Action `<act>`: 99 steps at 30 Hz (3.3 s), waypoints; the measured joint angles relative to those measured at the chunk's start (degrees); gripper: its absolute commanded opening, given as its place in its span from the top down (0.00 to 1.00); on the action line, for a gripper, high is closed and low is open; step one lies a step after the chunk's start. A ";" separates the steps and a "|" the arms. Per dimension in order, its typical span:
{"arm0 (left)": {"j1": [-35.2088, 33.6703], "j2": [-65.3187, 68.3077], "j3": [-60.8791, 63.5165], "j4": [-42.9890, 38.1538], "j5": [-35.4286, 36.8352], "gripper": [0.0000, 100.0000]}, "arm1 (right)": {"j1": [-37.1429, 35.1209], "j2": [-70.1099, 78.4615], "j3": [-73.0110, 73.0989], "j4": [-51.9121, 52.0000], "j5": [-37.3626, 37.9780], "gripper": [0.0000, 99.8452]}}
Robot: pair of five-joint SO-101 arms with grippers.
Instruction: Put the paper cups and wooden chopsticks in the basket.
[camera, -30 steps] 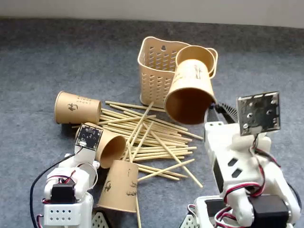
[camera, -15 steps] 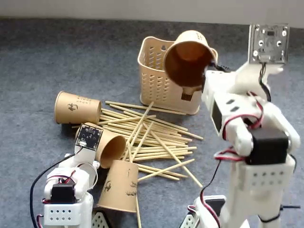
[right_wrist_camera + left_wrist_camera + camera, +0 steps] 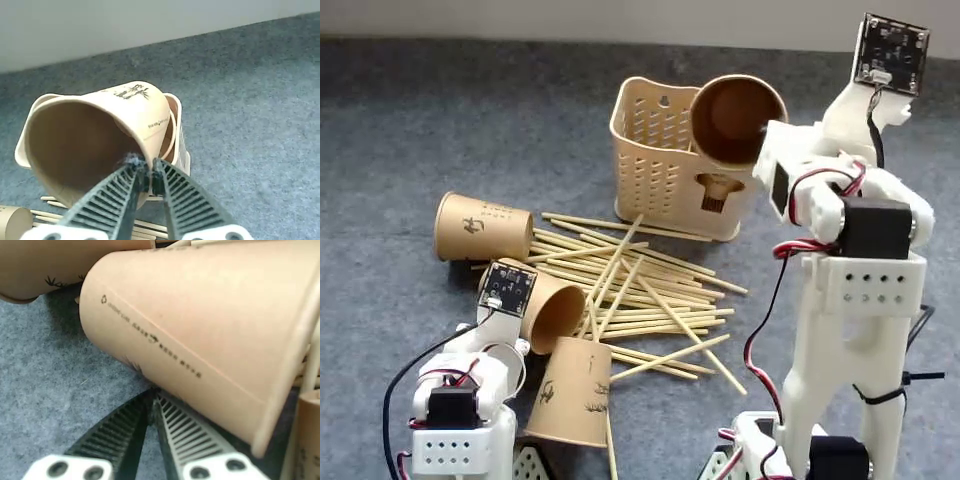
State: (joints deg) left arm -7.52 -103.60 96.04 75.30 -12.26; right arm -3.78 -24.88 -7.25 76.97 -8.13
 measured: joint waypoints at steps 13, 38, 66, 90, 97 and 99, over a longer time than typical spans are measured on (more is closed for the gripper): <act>0.00 0.00 0.00 0.00 0.00 0.99 | -0.18 2.11 0.00 -2.73 0.00 0.78; 0.00 0.00 0.00 0.00 0.00 0.99 | -0.09 3.25 17.85 -32.44 0.00 0.78; 0.00 0.00 0.00 0.00 0.00 0.99 | -1.67 -28.57 41.32 -20.66 2.29 0.83; 0.00 0.00 0.00 0.00 0.00 0.99 | -1.67 -69.63 77.10 -24.00 2.99 0.88; 0.00 0.00 0.00 0.00 0.00 0.99 | -1.67 -79.74 78.59 -24.00 2.99 0.88; 0.00 0.00 0.00 0.00 0.00 0.99 | -1.58 -79.47 79.21 -24.00 2.99 0.88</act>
State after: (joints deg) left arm -7.52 -103.60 96.04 75.30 -12.26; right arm -5.36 -104.35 71.96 52.97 -5.14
